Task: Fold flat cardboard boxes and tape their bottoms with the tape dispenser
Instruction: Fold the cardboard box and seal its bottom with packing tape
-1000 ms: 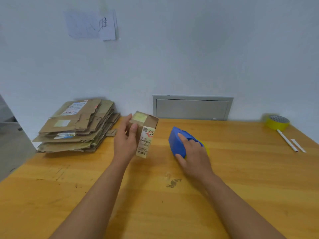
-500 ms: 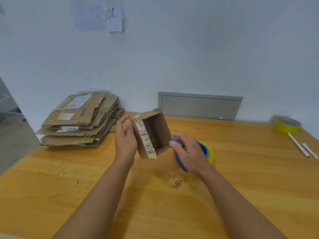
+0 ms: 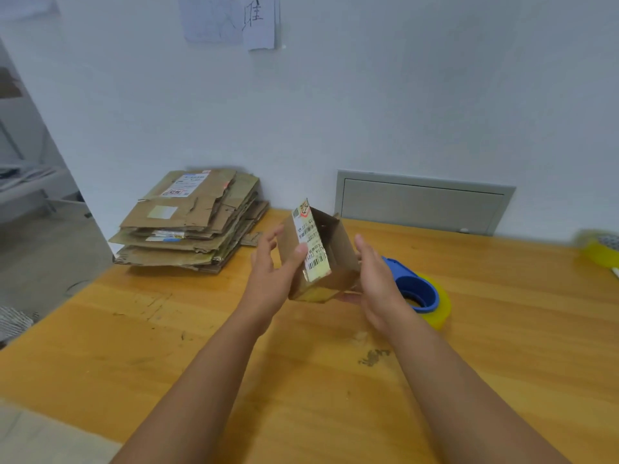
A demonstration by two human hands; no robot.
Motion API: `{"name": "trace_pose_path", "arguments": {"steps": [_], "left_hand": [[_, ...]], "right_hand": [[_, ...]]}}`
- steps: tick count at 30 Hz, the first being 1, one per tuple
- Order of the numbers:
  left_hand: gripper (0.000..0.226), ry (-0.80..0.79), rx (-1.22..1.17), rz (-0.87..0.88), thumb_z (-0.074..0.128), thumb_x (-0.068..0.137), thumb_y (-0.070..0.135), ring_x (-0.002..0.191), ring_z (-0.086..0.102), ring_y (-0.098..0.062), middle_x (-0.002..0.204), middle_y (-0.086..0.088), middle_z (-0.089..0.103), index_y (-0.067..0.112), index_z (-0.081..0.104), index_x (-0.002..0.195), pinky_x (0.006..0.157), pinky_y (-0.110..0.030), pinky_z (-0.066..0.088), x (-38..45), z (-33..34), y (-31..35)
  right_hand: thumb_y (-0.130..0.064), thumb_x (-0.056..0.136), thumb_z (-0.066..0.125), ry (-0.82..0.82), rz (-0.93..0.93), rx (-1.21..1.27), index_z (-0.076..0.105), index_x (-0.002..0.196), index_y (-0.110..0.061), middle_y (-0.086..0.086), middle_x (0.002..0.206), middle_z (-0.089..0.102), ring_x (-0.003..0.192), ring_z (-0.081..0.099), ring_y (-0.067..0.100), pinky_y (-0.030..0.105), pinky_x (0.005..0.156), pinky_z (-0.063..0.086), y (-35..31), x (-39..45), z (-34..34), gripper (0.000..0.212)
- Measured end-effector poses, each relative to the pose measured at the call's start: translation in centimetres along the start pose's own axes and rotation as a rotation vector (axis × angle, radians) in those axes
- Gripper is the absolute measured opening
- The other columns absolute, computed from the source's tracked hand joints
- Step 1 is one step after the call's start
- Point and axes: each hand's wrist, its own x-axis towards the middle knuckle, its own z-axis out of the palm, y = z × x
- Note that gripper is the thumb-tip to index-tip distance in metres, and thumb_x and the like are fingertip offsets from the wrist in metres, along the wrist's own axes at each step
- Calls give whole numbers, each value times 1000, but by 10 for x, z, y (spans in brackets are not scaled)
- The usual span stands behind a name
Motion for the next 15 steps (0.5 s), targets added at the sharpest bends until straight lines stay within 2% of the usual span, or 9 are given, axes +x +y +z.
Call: {"name": "trace_pose_path", "arguments": {"steps": [3,6,8,9,11,12,15], "left_hand": [[13,148,-46,-6,59,95,46,109,64,-20,130,1,57,45,58,108,73,-37,61,5,-3,0],[29,73,-150,-103,56,96,48,95,72,-17,115,-2,70,30,65,117,68,-28,58,7,-6,5],[50,-38,-123,-93,63,86,58,96,71,-13,117,0,69,26,60,126,73,-26,58,4,-6,6],[55,-77,-78,-72,66,80,61,97,70,-9,119,6,66,34,56,126,76,-26,58,3,-5,5],[39,-108,66,5,70,78,62,95,69,-4,112,22,65,53,54,113,77,-22,56,0,-3,4],[38,-93,159,46,69,80,62,96,68,-5,109,27,64,55,53,113,78,-22,55,-1,-1,4],[67,-20,370,118,58,79,70,101,64,-7,121,19,62,37,50,137,84,-29,53,-2,0,3]], "right_hand": [[-67,80,59,-164,-87,72,59,124,-26,4,117,70,102,71,22,39,80,58,3,-3,0,60],[-46,81,73,-278,-200,-45,53,126,-41,-10,123,65,108,67,11,37,87,58,10,-5,-2,50],[-35,89,73,-219,-268,-120,45,132,-45,-15,121,61,106,65,8,33,86,59,12,-6,-1,52],[-32,92,70,-167,-294,-139,45,136,-42,-14,118,62,103,66,8,30,84,59,10,-5,1,52],[-32,95,67,-70,-333,-179,52,138,-27,-6,109,67,96,69,11,27,78,60,6,-4,1,47],[-35,95,66,-39,-344,-206,55,137,-22,-3,105,69,93,70,12,26,76,60,5,-4,1,46],[-40,94,65,-8,-363,-262,59,131,-23,-6,100,68,92,68,12,28,75,60,3,-7,1,41]]}}
